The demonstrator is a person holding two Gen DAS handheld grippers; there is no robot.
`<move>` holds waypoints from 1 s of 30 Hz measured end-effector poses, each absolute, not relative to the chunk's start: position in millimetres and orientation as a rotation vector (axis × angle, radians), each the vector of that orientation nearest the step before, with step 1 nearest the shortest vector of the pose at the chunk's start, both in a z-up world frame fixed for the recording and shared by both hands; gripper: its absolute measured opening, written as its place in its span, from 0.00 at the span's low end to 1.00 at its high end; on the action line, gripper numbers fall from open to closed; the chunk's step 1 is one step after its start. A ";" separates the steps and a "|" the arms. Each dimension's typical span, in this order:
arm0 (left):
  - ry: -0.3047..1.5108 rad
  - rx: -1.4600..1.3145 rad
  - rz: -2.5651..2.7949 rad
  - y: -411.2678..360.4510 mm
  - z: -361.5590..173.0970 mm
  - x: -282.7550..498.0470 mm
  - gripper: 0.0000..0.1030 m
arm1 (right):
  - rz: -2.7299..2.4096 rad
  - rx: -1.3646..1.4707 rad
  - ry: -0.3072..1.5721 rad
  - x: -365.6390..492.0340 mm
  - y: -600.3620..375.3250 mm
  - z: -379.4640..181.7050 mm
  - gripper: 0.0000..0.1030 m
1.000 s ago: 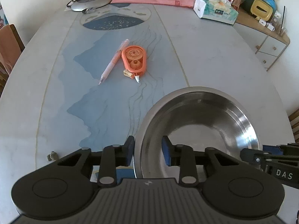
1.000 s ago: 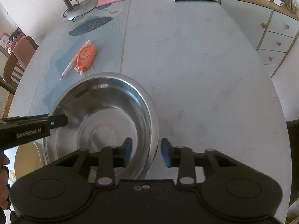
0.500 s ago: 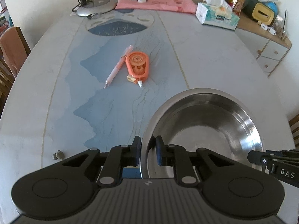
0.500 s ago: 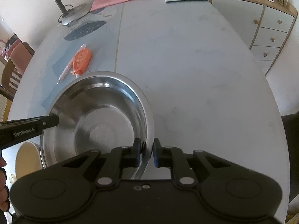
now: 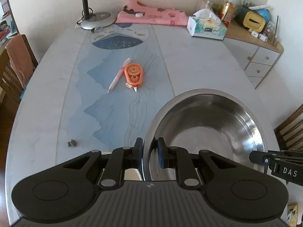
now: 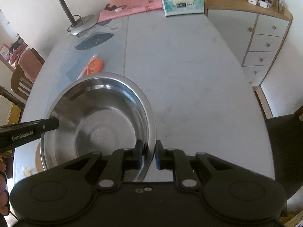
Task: Organize plates and bowls
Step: 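Carry the steel bowl with both tools toward the pink plate stack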
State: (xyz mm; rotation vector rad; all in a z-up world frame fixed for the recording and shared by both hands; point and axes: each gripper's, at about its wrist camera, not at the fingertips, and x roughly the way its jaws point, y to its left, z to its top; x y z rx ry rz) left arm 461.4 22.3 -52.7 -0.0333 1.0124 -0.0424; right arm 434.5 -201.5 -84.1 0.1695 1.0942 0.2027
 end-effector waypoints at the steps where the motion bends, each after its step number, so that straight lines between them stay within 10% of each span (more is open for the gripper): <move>1: 1.008 -0.032 -0.042 22.2 -48.0 455.8 0.15 | 0.205 0.168 1.089 429.8 -202.1 -79.3 0.13; 30: 0.993 -0.081 0.009 45.3 11.9 233.1 0.15 | 0.304 0.072 1.000 241.2 -193.7 -10.8 0.12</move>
